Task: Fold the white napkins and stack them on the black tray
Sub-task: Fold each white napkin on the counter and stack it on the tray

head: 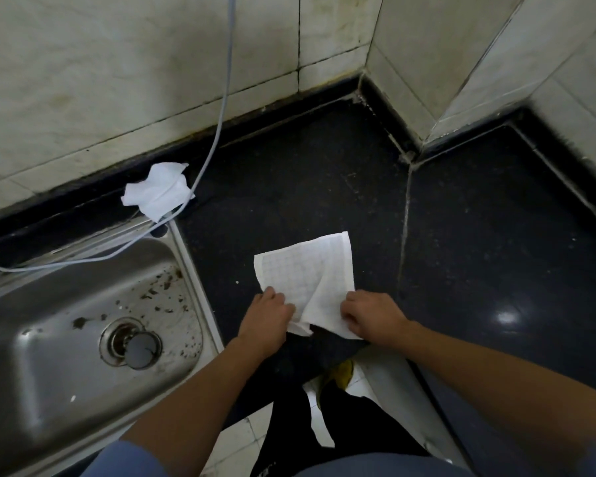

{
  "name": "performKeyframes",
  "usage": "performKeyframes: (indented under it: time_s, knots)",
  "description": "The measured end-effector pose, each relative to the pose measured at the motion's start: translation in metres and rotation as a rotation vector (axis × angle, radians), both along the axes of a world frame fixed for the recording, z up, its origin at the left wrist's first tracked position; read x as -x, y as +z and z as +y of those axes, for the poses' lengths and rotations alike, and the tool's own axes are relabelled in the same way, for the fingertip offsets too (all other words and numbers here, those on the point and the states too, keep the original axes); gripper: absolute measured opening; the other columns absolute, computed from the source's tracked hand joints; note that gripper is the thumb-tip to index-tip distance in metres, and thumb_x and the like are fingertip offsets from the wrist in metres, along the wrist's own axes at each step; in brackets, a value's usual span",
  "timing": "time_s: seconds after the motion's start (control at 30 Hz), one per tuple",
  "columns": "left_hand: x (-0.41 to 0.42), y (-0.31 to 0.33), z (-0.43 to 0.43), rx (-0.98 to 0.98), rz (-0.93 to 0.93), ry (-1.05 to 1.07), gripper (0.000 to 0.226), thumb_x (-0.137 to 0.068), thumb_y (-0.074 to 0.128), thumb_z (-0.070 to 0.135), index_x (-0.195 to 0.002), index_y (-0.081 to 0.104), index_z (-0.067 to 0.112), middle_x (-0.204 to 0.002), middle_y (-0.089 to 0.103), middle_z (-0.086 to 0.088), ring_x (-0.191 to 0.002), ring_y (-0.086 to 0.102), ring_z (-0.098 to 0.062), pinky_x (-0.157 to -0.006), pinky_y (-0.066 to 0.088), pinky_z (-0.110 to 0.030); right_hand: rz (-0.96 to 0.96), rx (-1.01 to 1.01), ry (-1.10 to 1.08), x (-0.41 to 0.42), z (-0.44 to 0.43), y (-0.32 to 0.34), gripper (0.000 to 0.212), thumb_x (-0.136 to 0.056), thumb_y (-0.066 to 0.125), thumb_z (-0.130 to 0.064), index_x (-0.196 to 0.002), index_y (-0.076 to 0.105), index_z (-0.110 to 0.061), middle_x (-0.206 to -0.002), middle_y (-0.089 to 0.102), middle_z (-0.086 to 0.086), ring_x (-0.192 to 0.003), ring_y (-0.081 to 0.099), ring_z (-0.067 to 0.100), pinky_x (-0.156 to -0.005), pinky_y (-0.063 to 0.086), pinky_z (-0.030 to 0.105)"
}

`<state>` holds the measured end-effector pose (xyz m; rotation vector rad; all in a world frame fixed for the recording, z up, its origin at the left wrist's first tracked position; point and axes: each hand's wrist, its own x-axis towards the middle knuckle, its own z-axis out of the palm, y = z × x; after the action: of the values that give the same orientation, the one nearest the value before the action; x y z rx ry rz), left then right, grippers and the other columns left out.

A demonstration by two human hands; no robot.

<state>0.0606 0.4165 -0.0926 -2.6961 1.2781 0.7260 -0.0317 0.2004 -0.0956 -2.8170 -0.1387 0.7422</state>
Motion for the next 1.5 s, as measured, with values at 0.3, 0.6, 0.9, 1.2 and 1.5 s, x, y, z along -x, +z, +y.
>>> performKeyframes:
  time_s: [0.3, 0.6, 0.9, 1.2, 1.5]
  knots:
    - [0.017, -0.009, 0.035, 0.162, -0.111, 0.003, 0.032, -0.054, 0.071, 0.012, -0.084, 0.063, 0.019, -0.086, 0.055, -0.003, -0.084, 0.054, -0.024, -0.072, 0.047, -0.035, -0.216, -0.026, 0.027, 0.008, -0.022, 0.011, 0.018, -0.071, 0.073, -0.027, -0.087, 0.066, -0.022, -0.089, 0.061, -0.003, -0.079, 0.062, 0.017, -0.051, 0.032, 0.022]
    - [0.04, -0.018, 0.048, 0.316, 0.012, 0.1, 0.013, -0.078, 0.045, 0.016, -0.078, 0.058, 0.017, -0.083, 0.055, 0.0, -0.077, 0.055, -0.022, -0.065, 0.041, -0.03, -0.077, -0.055, 0.014, 0.032, -0.023, -0.003, 0.022, -0.079, 0.044, -0.027, -0.088, 0.063, -0.018, -0.089, 0.06, 0.002, -0.082, 0.062, 0.022, -0.058, 0.043, 0.031]
    - [0.017, 0.0, 0.05, 0.257, -0.027, 0.092, 0.037, -0.087, 0.04, 0.04, -0.096, 0.068, 0.017, -0.12, 0.059, -0.009, -0.109, 0.057, -0.027, -0.088, 0.046, -0.037, -0.133, -0.046, 0.008, -0.019, -0.023, 0.022, 0.036, -0.095, 0.047, -0.03, -0.129, 0.055, -0.021, -0.132, 0.052, 0.0, -0.117, 0.049, 0.016, -0.09, 0.047, 0.03]
    - [-0.063, 0.001, 0.012, -0.234, 0.014, 0.183, 0.062, -0.095, 0.043, 0.033, -0.149, 0.018, 0.016, -0.16, 0.002, -0.005, -0.146, 0.007, -0.029, -0.114, 0.02, -0.05, 0.143, 0.166, -0.034, -0.087, -0.026, 0.013, 0.066, -0.095, 0.043, -0.019, -0.154, 0.013, -0.015, -0.163, -0.004, 0.001, -0.148, 0.009, 0.021, -0.116, 0.02, 0.049]
    - [0.016, 0.017, 0.002, 0.07, -0.043, 0.03, 0.017, -0.091, 0.046, 0.019, -0.104, 0.057, 0.013, -0.108, 0.056, -0.007, -0.096, 0.051, -0.022, -0.083, 0.041, -0.034, -0.101, 0.097, 0.161, -0.033, -0.006, 0.032, 0.031, -0.089, 0.053, -0.032, -0.118, 0.058, -0.019, -0.118, 0.056, 0.003, -0.108, 0.051, 0.02, -0.078, 0.044, 0.034]
